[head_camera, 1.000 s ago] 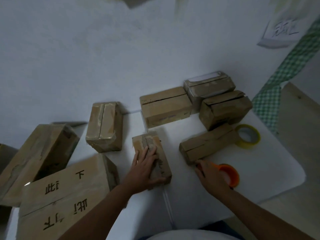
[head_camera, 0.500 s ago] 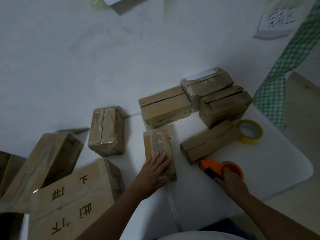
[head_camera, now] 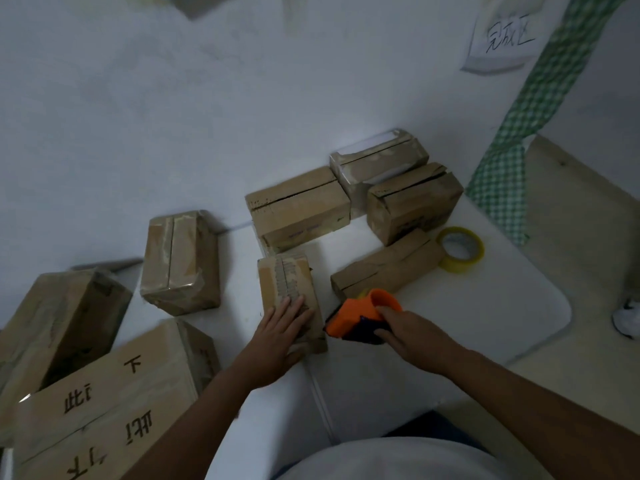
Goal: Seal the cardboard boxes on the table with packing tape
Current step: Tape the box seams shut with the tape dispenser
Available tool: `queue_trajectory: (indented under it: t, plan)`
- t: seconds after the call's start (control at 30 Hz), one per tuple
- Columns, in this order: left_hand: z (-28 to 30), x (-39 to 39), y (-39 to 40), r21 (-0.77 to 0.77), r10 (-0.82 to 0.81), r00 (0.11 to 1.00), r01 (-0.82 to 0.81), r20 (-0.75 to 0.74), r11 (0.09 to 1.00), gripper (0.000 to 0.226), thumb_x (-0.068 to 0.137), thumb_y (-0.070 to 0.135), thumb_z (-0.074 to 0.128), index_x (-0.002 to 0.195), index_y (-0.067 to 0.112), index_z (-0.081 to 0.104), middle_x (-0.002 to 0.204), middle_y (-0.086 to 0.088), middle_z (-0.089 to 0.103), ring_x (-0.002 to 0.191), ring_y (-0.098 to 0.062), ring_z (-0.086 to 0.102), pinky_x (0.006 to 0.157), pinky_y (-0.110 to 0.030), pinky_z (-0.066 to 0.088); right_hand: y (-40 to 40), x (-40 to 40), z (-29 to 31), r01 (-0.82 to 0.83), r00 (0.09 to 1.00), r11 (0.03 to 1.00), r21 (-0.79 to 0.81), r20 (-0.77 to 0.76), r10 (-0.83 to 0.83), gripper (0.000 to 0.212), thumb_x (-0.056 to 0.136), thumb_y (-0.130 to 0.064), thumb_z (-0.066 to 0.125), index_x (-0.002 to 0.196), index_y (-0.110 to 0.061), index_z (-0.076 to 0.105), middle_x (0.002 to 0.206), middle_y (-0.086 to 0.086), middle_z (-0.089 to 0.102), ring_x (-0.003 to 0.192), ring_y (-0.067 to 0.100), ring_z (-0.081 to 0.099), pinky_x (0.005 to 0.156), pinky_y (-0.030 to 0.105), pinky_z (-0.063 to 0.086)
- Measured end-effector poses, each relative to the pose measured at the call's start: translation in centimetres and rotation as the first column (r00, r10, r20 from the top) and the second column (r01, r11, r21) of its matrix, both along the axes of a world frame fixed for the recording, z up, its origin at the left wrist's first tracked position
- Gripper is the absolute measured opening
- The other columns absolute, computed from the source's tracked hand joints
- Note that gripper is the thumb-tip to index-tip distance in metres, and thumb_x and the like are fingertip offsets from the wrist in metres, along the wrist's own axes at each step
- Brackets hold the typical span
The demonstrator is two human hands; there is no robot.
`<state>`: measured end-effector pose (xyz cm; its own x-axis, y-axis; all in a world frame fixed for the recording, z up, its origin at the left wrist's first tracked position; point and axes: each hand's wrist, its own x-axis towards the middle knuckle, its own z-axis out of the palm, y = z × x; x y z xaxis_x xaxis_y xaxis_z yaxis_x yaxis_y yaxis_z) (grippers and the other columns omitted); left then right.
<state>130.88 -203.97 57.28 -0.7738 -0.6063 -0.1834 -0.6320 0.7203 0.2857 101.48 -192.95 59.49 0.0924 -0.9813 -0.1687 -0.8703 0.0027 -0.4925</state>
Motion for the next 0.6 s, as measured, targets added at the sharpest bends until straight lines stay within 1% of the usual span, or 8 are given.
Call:
queue_trajectory:
  t: [0.07,0.13,0.2,0.23,0.3,0.4,0.53,0.6]
  plan:
    - [1.6,-0.6,-0.2,0.061,0.085,0.968,-0.073,-0.236,0.995,0.064,0.100,0.039,0.051,0.156,0.020,0.026,0.166,0.003,0.002,0.151,-0.016,0.008,0.121,-0.033,0.018,-0.6,0.4,1.0,-0.033,0.999,0.999,-0.025,0.030,0.034,0.039,0.102,-0.039,0.040,0.131,-0.014,0.045,0.100,0.007,0.063,0.077,0.015,0.053,0.063,0.026,0.035]
    - [3.8,-1.4,0.2,0.252,0.339,0.856,-0.255,-0.389,0.933,0.049,0.102,0.032,0.051,0.149,0.024,0.040,0.162,0.009,0.024,0.144,-0.005,0.029,0.114,-0.021,0.029,-0.9,0.9,1.7,-0.038,0.997,0.998,-0.044,0.069,0.041,0.038,0.102,-0.039,0.040,0.131,-0.016,0.045,0.100,0.005,0.062,0.077,0.013,0.052,0.063,0.023,0.033]
    - [5.8,-2.5,0.9,0.563,0.615,0.704,-0.365,-0.354,0.742,0.033,0.101,0.039,0.048,0.133,0.035,0.057,0.143,0.010,0.053,0.130,-0.006,0.050,0.103,-0.021,0.041,-1.1,1.4,2.3,-0.055,0.993,0.998,-0.044,0.103,0.060,0.038,0.101,-0.039,0.041,0.132,-0.017,0.045,0.103,0.004,0.063,0.081,0.013,0.055,0.065,0.023,0.035]
    - [6.7,-3.0,1.3,0.693,0.702,0.641,-0.352,-0.312,0.629,0.029,0.100,0.046,0.046,0.124,0.040,0.062,0.131,0.009,0.062,0.121,-0.006,0.057,0.098,-0.022,0.045,-1.3,1.6,2.7,-0.064,0.991,0.997,-0.040,0.116,0.068,0.038,0.101,-0.039,0.041,0.133,-0.017,0.045,0.104,0.003,0.063,0.082,0.013,0.056,0.066,0.024,0.038]
    - [7.9,-3.7,1.6,0.825,0.764,0.594,-0.281,-0.252,0.490,0.035,0.098,0.054,0.042,0.113,0.036,0.069,0.117,0.005,0.070,0.112,-0.009,0.063,0.097,-0.027,0.048,-1.7,2.0,3.4,-0.091,0.987,0.995,-0.038,0.131,0.095,0.035,0.101,-0.039,0.042,0.129,-0.018,0.047,0.103,0.002,0.063,0.080,0.013,0.058,0.067,0.026,0.044]
    - [8.7,-3.9,1.8,0.863,0.794,0.560,-0.254,-0.236,0.436,0.045,0.100,0.049,0.044,0.105,0.014,0.073,0.108,-0.009,0.072,0.109,-0.022,0.066,0.105,-0.042,0.047,-2.2,2.2,4.2,-0.088,0.990,0.996,-0.018,0.107,0.089,0.033,0.101,-0.039,0.043,0.126,-0.020,0.048,0.102,0.000,0.064,0.080,0.011,0.059,0.068,0.025,0.047]
    - [8.3,-3.7,2.2,0.836,0.799,0.549,-0.298,-0.245,0.460,0.044,0.096,0.053,0.050,0.092,0.017,0.075,0.099,-0.006,0.075,0.102,-0.018,0.069,0.103,-0.042,0.049,-2.6,2.0,4.3,-0.101,0.991,0.994,-0.038,0.089,0.104,0.032,0.100,-0.042,0.042,0.124,-0.023,0.049,0.102,-0.004,0.065,0.082,0.010,0.060,0.067,0.023,0.045]
    - [8.0,-3.6,2.4,0.849,0.803,0.542,-0.278,-0.248,0.450,0.046,0.094,0.056,0.053,0.094,0.015,0.075,0.100,-0.008,0.074,0.102,-0.021,0.069,0.102,-0.041,0.050,-2.7,2.0,4.3,-0.111,0.989,0.993,-0.042,0.097,0.114,0.031,0.099,-0.043,0.042,0.120,-0.022,0.051,0.098,-0.005,0.065,0.079,0.009,0.060,0.065,0.022,0.044]
